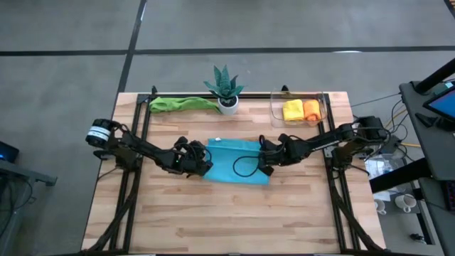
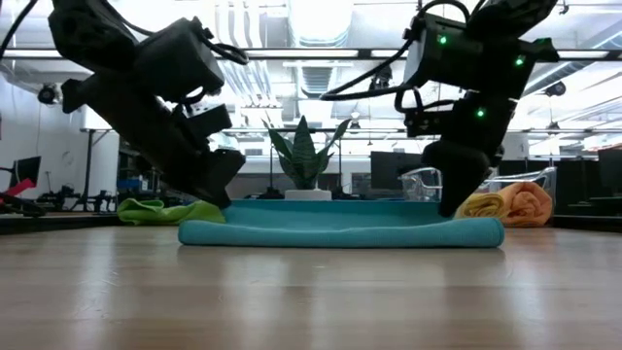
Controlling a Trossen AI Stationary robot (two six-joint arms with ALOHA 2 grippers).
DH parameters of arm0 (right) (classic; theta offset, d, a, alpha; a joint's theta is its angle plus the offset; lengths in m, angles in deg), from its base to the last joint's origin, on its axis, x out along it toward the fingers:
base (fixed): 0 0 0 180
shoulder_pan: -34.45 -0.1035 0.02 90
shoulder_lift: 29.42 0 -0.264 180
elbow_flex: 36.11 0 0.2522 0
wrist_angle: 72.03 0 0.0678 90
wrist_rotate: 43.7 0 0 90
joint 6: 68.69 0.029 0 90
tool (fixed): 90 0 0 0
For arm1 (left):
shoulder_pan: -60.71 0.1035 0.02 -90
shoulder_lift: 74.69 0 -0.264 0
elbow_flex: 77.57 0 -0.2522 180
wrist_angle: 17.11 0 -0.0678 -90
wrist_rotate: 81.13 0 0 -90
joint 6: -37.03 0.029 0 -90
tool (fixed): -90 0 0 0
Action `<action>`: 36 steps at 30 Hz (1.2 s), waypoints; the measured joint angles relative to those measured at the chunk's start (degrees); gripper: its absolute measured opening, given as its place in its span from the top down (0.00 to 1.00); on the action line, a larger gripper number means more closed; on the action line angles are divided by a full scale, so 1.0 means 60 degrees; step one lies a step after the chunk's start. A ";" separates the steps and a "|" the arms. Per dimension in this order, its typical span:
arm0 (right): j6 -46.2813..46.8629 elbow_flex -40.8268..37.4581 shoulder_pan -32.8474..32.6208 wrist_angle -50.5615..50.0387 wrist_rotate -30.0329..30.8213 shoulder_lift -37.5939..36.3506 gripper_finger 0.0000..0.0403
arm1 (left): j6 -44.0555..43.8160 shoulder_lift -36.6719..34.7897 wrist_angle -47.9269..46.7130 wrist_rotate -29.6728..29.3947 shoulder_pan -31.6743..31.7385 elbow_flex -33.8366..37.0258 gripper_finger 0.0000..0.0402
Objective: Roll microfiber towels into tight, uniform cylinder then place into a basket
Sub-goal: Fold the blue microfiber cloth
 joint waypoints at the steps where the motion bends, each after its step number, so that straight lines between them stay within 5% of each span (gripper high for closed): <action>1: 0.0000 0.0000 0.0015 0.0049 0.0010 0.0043 0.98 | -0.0008 0.0000 -0.0005 0.0003 0.0015 0.0001 1.00; 11: -0.0197 -0.0009 0.0083 0.0198 0.0557 0.0273 0.95 | -0.0006 0.0138 0.0084 -0.0067 0.0080 0.0022 1.00; 25: -0.0598 -0.0013 0.0313 0.0019 0.1766 0.0190 0.59 | 0.0765 0.1197 0.1187 -0.0242 0.0507 -0.0136 1.00; 36: -0.0605 -0.0007 0.0311 -0.0202 0.1770 -0.0289 0.55 | 0.1182 0.0922 0.1238 -0.0894 0.0679 -0.0284 1.00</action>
